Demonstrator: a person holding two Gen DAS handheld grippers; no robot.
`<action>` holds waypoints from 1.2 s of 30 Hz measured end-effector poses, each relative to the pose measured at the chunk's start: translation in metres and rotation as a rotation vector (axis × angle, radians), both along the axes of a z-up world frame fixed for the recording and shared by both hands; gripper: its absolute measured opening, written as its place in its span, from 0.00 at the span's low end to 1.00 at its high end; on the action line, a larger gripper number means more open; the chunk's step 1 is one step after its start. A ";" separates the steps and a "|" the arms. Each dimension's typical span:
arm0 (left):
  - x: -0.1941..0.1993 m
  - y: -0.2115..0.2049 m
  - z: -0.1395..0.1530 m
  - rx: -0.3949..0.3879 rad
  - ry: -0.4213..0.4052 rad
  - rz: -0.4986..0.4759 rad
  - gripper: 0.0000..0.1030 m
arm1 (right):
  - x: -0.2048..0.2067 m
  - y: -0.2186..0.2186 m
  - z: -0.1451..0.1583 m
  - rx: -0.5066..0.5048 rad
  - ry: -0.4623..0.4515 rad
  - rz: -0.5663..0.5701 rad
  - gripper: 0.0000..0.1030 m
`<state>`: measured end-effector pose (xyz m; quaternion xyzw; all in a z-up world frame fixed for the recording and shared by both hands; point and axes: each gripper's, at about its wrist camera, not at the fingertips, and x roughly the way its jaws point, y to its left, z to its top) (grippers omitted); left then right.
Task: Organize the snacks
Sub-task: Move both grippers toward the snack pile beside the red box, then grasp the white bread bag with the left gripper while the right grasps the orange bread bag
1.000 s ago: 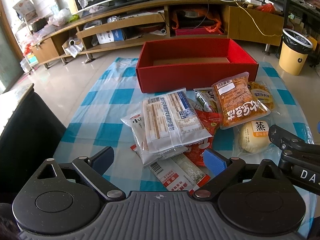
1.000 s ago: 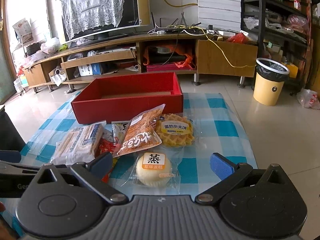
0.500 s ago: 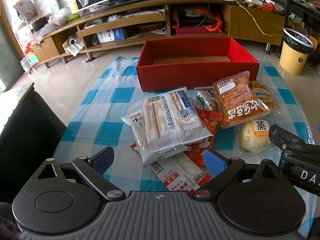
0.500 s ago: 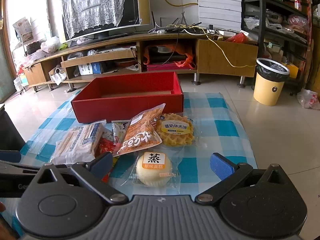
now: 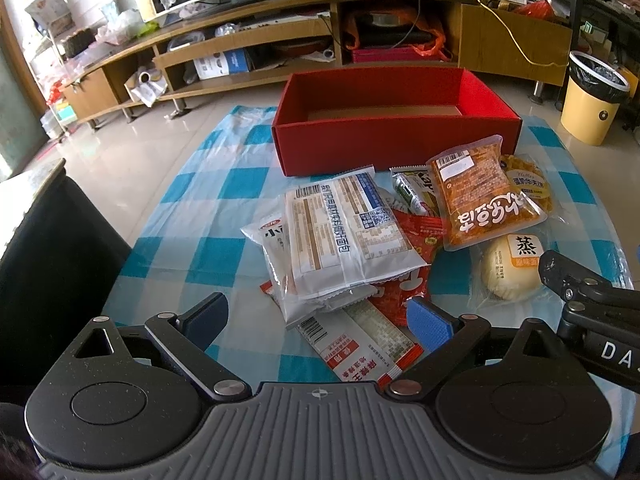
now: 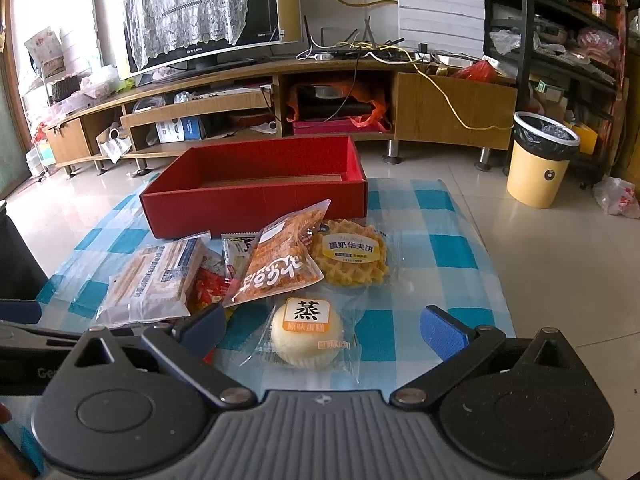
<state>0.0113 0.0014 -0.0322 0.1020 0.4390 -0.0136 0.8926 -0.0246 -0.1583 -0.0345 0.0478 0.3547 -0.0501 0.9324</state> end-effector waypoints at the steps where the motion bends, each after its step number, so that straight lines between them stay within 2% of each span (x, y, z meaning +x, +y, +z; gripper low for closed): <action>1: 0.000 0.000 0.000 0.000 0.001 -0.002 0.95 | 0.000 0.000 0.000 -0.001 0.002 0.001 0.98; 9: 0.010 0.008 -0.007 -0.040 0.043 0.008 0.96 | 0.008 0.003 -0.002 0.005 0.025 0.036 0.98; 16: 0.040 0.021 -0.006 -0.170 0.124 0.052 0.99 | 0.028 0.001 0.011 0.003 0.013 0.111 0.98; 18: 0.051 0.023 -0.006 -0.182 0.131 0.076 0.99 | 0.038 -0.004 0.016 -0.009 0.003 0.106 0.98; 23: 0.083 0.016 -0.016 -0.155 0.201 0.109 1.00 | 0.070 -0.021 0.014 0.022 0.047 0.083 0.98; 30: 0.119 0.020 -0.040 -0.211 0.304 0.194 1.00 | 0.107 -0.030 0.003 0.061 0.105 0.103 0.98; 36: 0.135 0.009 -0.047 -0.187 0.294 0.193 1.00 | 0.127 -0.034 0.001 0.092 0.119 0.106 0.98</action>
